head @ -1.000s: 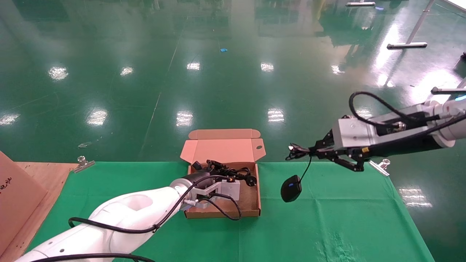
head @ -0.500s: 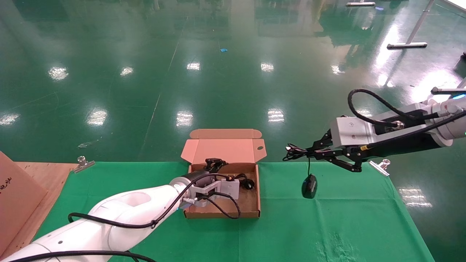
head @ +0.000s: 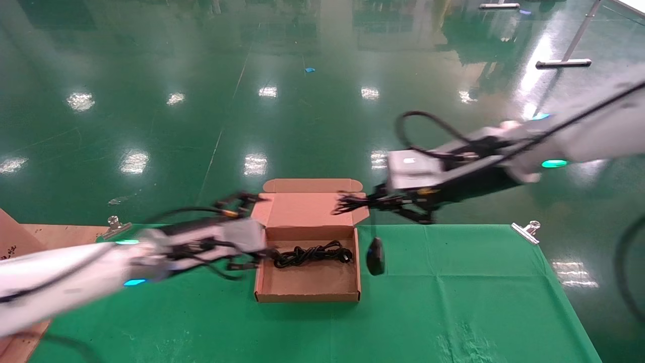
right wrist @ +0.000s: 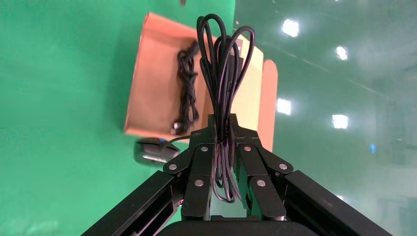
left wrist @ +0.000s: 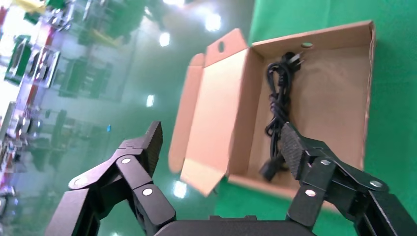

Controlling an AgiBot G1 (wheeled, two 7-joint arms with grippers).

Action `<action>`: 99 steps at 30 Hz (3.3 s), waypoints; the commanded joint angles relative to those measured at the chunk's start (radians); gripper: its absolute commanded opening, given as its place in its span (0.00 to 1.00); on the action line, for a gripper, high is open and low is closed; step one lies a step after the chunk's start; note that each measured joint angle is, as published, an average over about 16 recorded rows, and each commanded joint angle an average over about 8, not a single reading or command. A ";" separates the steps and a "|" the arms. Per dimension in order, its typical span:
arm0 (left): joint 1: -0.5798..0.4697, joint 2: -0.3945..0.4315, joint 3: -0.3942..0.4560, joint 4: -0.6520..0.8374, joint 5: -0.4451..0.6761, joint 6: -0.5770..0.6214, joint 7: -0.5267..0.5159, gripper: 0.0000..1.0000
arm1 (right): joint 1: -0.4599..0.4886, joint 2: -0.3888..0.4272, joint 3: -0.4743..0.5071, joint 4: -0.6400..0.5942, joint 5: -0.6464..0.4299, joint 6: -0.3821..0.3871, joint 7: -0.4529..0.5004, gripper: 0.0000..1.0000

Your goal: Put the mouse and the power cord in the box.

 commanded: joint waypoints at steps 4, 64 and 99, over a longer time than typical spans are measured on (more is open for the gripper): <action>0.045 -0.173 -0.075 -0.098 -0.145 0.037 0.066 1.00 | -0.006 -0.119 -0.035 -0.044 -0.045 0.073 0.029 0.00; 0.231 -0.272 -0.367 0.037 -0.542 0.279 0.411 1.00 | -0.244 -0.133 -0.520 0.091 0.149 0.655 0.241 1.00; 0.292 -0.242 -0.656 -0.072 -0.659 0.782 0.023 1.00 | -0.605 0.310 0.062 0.461 0.704 0.188 0.353 1.00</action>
